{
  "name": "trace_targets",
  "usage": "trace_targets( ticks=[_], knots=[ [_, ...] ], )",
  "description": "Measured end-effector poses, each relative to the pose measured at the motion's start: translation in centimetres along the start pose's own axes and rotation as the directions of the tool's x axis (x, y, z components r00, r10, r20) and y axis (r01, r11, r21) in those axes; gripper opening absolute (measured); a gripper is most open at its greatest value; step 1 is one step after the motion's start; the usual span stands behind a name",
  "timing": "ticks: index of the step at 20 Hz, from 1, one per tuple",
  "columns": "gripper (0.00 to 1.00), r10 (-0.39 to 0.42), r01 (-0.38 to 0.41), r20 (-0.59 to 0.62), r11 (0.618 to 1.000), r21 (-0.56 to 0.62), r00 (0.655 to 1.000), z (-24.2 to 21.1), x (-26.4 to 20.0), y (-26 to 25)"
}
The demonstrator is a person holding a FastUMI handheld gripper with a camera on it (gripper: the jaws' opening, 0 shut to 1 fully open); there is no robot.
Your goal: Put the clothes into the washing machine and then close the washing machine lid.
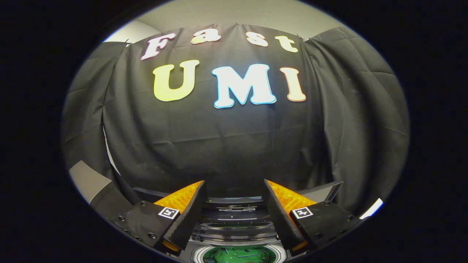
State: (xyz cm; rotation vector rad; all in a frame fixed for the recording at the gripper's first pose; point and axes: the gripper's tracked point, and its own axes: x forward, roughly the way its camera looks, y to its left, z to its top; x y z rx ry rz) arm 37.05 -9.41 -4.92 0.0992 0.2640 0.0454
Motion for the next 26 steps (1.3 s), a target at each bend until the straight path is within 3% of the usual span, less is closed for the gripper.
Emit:
trace_targets(
  ticks=[26],
  knots=[
    [0.96, -0.017, 0.018, 0.044, 1.0, -0.022, 0.999, -2.8, -8.4, -0.3]
  ],
)
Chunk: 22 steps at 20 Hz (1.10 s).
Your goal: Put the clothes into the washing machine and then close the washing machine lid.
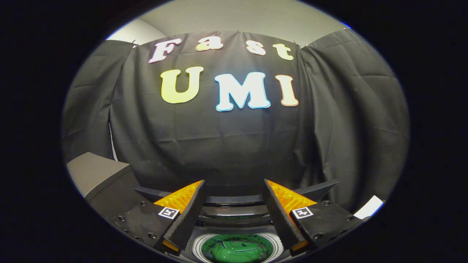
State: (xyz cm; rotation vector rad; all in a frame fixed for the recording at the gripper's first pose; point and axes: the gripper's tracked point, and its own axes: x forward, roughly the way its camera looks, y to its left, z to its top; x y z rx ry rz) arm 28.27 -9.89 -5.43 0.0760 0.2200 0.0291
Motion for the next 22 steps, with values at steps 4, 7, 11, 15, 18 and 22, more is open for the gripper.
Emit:
trace_targets(
  ticks=[4, 7, 11, 15, 18, 22],
  knots=[
    [0.96, 0.003, -0.004, -0.001, 1.0, -0.005, 1.0, -0.7, -1.2, 0.0],
    [0.96, 0.004, -0.004, -0.006, 1.0, -0.008, 1.0, -1.1, -2.1, -0.1],
    [0.96, 0.005, -0.005, -0.007, 1.0, -0.012, 1.0, -1.6, -2.9, 0.0],
    [0.96, 0.005, -0.005, -0.01, 1.0, -0.013, 1.0, -2.1, -3.6, 0.0],
    [0.96, 0.005, -0.005, -0.011, 1.0, -0.013, 1.0, -2.5, -4.0, 0.0],
    [0.96, 0.004, -0.004, -0.017, 1.0, -0.013, 1.0, -2.9, -4.5, 0.0]
  ],
)
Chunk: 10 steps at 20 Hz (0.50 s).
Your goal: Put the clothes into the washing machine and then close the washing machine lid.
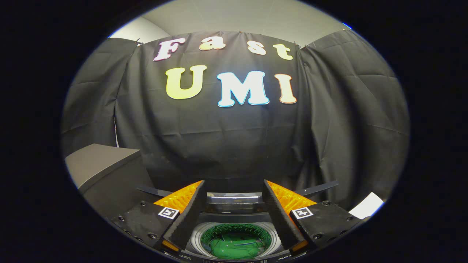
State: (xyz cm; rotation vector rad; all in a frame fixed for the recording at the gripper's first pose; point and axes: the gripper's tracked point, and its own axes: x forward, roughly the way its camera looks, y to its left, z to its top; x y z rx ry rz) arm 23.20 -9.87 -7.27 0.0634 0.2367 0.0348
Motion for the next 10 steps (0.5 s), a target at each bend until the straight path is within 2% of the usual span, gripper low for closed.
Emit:
trace_targets(
  ticks=[8, 10],
  knots=[
    [0.97, 0.005, -0.005, -0.023, 1.0, -0.001, 1.0, -1.5, -1.2, 0.1],
    [0.97, -0.008, 0.006, -0.087, 1.0, -0.026, 0.996, -3.6, -1.3, -0.2]
  ],
)
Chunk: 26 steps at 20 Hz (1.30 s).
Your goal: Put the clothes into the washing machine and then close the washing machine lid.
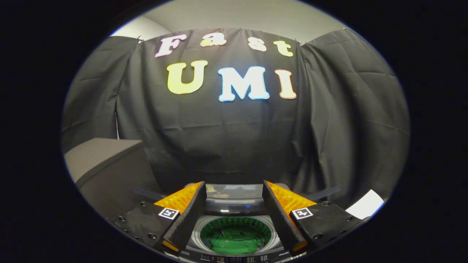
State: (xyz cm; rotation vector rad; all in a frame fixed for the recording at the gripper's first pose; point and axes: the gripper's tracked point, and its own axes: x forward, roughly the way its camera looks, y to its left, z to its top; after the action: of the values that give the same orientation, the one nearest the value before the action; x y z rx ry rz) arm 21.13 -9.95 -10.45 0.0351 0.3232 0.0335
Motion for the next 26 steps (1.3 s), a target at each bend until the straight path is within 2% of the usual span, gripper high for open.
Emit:
trace_targets(
  ticks=[7, 14, 26],
  knots=[
    [0.97, 0.032, -0.032, 0.004, 0.999, -0.018, 0.999, -1.0, -1.3, 1.3],
    [0.97, 0.026, -0.025, 0.029, 1.0, -0.007, 0.999, 0.1, -2.8, 1.4],
    [0.97, 0.017, -0.018, 0.165, 1.0, 0.001, 0.986, 7.3, -10.2, 2.1]
  ],
)
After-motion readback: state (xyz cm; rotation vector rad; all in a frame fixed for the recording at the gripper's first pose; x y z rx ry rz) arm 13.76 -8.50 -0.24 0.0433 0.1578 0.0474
